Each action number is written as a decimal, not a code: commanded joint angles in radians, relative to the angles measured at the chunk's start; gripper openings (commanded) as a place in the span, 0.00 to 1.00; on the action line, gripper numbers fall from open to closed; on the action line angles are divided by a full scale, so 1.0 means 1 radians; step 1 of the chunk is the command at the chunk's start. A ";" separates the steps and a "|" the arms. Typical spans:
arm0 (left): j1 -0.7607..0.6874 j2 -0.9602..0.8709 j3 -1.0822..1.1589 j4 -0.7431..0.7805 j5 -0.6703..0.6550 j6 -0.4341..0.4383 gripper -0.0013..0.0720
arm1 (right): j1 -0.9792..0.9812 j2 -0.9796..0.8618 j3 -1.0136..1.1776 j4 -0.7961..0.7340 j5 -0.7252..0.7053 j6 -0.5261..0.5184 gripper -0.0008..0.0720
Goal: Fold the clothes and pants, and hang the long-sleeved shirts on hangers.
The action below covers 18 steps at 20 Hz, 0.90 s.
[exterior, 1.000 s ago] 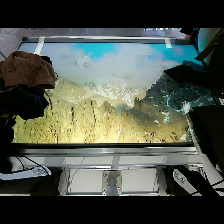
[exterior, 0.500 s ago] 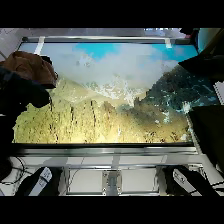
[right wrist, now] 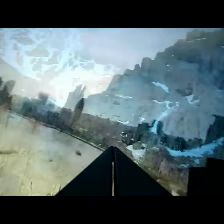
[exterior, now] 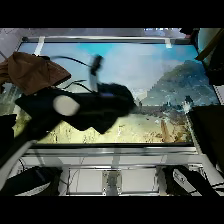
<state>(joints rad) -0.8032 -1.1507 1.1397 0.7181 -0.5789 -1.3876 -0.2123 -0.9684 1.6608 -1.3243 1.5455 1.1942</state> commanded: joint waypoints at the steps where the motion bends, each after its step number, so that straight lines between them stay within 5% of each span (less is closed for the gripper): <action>1: -0.263 -0.240 0.012 -0.056 0.212 -0.018 0.05 | 0.000 -0.001 0.004 -0.143 0.001 0.002 0.07; 3: -0.273 -0.324 0.052 -0.068 0.161 -0.018 0.05 | 0.000 -0.001 0.003 -0.161 -0.024 0.002 0.07; 4: -0.261 -0.334 0.074 -0.059 0.137 -0.007 0.28 | 0.000 -0.001 0.003 -0.164 -0.040 0.002 0.07; 5: -0.237 -0.323 0.091 -0.045 0.120 0.026 0.68 | 0.000 -0.002 0.003 -0.165 -0.048 0.002 0.07; 6: -0.195 -0.297 0.109 -0.027 0.088 0.035 0.82 | 0.000 -0.003 0.002 -0.165 -0.042 0.002 0.07; 10: 0.154 -0.058 0.126 0.107 -0.167 0.009 0.82 | 0.000 -0.016 -0.042 -0.052 0.075 0.081 0.19; 14: 0.509 0.142 0.119 0.577 -0.536 -0.198 0.82 | 0.030 -0.014 -0.349 0.492 -0.030 0.041 0.22; 15: 0.573 0.175 0.106 0.713 -0.609 -0.251 0.82 | 0.072 -0.015 -0.449 0.553 -0.098 0.015 0.37; 16: 0.637 0.212 0.076 0.837 -0.652 -0.280 0.82 | 0.137 -0.016 -0.562 0.585 -0.189 0.017 0.76; 17: 0.694 0.248 0.035 0.915 -0.668 -0.294 0.82 | 0.218 -0.023 -0.666 0.590 -0.288 0.017 0.94; 18: 0.761 0.286 -0.023 0.956 -0.668 -0.314 0.82 | 0.304 -0.040 -0.748 0.582 -0.369 0.017 0.91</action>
<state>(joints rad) -0.2291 -0.9710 1.1976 1.3659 -1.0981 -1.5959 -0.0601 -0.9916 1.1507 -0.8909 1.3952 1.2266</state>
